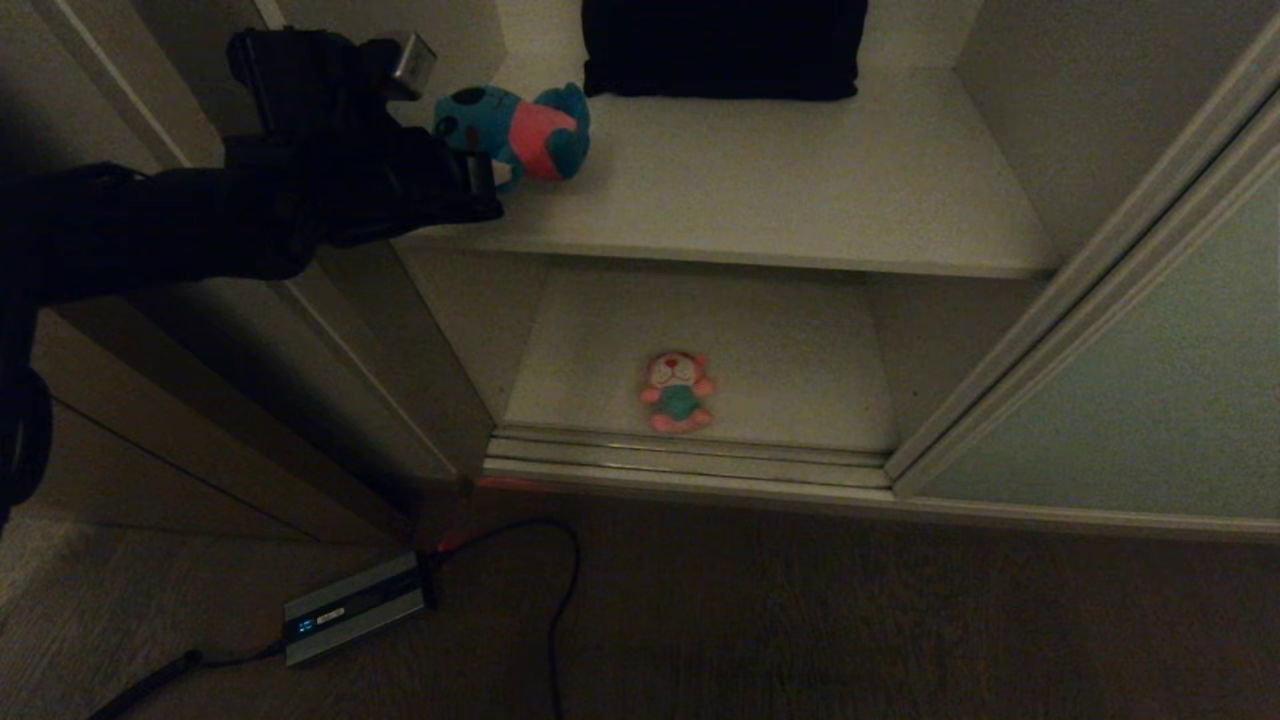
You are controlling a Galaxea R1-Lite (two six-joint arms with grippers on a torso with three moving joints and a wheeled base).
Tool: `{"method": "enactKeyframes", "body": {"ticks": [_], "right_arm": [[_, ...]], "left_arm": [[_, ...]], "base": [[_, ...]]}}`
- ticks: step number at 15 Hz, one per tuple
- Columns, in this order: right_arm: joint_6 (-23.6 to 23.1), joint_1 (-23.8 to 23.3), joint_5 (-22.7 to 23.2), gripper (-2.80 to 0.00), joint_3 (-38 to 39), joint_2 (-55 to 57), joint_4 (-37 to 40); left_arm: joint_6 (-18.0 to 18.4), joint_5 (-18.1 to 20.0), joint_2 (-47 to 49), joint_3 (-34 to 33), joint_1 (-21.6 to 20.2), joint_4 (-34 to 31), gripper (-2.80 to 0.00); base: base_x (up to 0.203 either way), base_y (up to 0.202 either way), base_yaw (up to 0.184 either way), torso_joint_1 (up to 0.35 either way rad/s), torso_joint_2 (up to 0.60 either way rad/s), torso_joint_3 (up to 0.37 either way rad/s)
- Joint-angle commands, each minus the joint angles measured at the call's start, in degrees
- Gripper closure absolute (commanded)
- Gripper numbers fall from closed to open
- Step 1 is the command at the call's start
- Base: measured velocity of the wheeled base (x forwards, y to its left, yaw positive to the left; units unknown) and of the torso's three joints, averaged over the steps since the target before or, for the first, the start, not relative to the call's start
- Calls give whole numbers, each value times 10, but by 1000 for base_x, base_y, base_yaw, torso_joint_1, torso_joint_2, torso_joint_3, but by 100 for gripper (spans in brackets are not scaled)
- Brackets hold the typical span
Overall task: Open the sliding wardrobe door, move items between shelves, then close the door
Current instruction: Place the blue doll on the higher shelf
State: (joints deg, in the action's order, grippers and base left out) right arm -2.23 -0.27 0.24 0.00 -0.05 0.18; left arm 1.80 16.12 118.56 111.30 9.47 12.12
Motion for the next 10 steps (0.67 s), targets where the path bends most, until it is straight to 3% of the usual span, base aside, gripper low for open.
{"method": "enactKeyframes", "body": {"ticks": [1,5,10], "right_arm": [[-1,0,0,0,2,0,0],[-1,0,0,0,2,0,0],[-1,0,0,0,2,0,0]], "left_arm": [[0,-1,36,0,6,26,0],[0,-31,81,0,13,105,0],[4,-41,87,8,13,137,0]], "base": [[0,0,0,0,0,0],[0,0,0,0,0,0],[0,0,0,0,0,0]]}}
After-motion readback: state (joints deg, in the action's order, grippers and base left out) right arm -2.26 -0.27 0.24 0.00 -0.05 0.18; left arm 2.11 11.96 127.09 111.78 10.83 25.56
